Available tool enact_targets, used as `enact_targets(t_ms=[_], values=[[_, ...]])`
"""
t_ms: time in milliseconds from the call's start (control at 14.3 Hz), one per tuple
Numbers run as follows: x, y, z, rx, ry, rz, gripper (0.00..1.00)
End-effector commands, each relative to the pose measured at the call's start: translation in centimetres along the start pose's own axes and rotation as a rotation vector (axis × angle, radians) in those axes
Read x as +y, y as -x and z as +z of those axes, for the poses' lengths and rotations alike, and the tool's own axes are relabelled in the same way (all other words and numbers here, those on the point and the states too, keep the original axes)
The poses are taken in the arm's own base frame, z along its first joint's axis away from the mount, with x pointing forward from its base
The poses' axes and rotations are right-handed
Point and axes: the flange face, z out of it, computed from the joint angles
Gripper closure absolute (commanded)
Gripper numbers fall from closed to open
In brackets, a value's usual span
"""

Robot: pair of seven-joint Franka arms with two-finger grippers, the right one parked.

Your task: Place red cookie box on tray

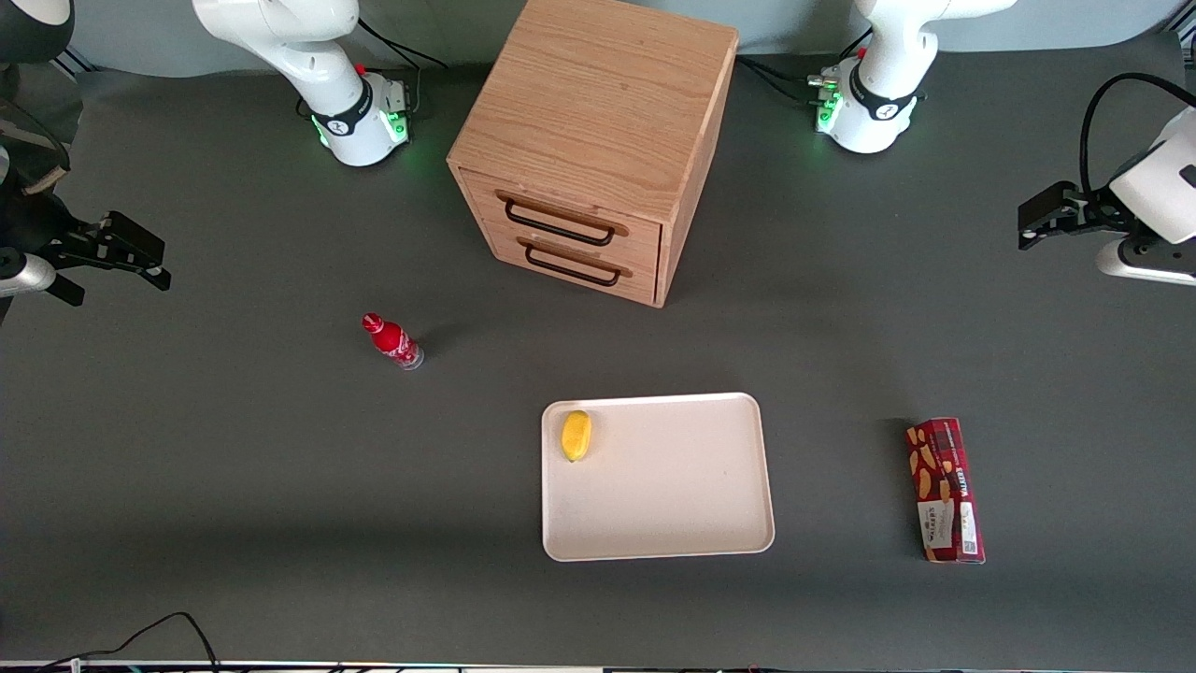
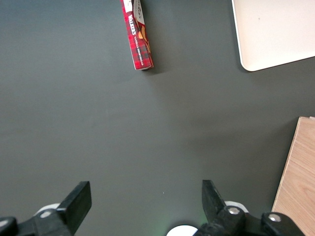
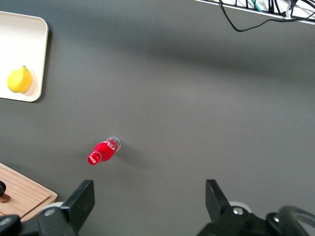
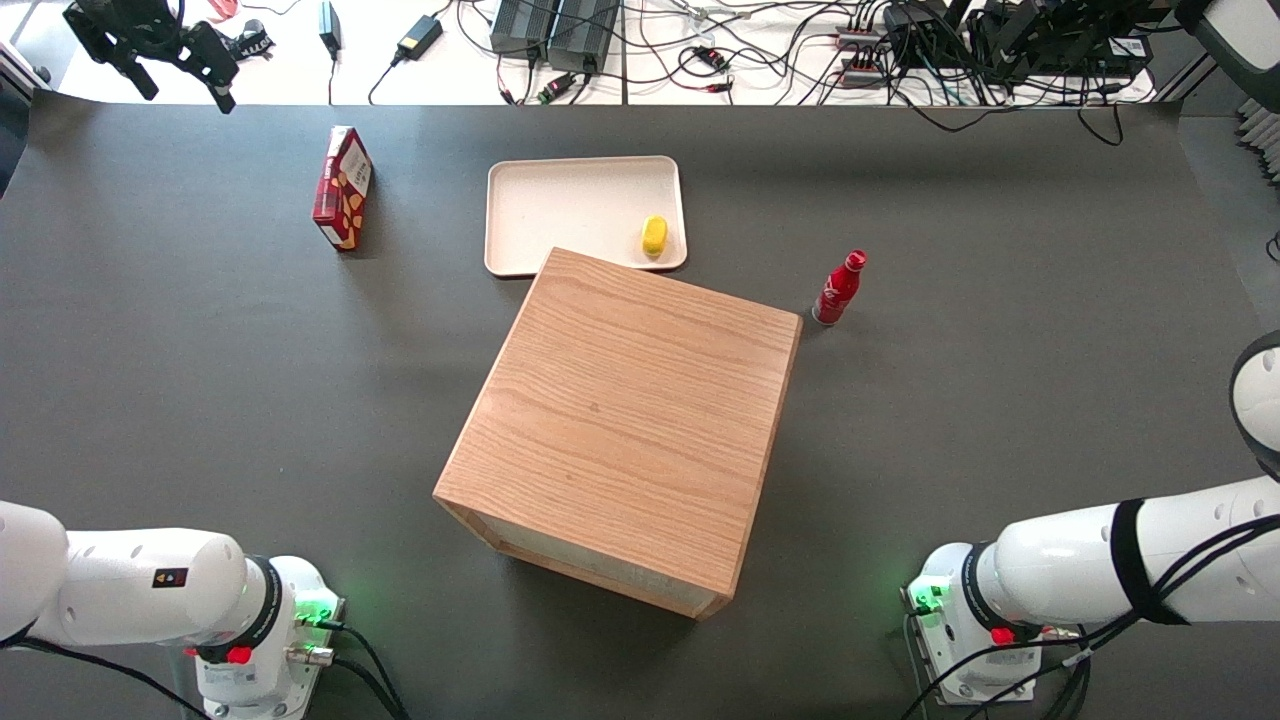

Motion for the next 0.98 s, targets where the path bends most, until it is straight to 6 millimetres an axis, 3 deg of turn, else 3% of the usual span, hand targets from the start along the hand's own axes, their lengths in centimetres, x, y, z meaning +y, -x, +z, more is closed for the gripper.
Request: enact_targets(t_ms=[0,70,210,420,700,910], values=[[-0.7,-2.7,-0.3,0.036,0.017,0.015,0.00],[-1.3,-5.2,0.6,0.036,0.024,0.009,0.00],[-2.6,-11.0,4.4,0.058,0.029,-0.015,0.00],[-5.8,-16.8,12.4,0.130,0.033,-0.067,0.00],[-7.3,-21.4,22.0,0.198,0.041,-0.194,0.00],[-7.4,-23.3,28.7,0.248,0.049,-0.239,0.00]])
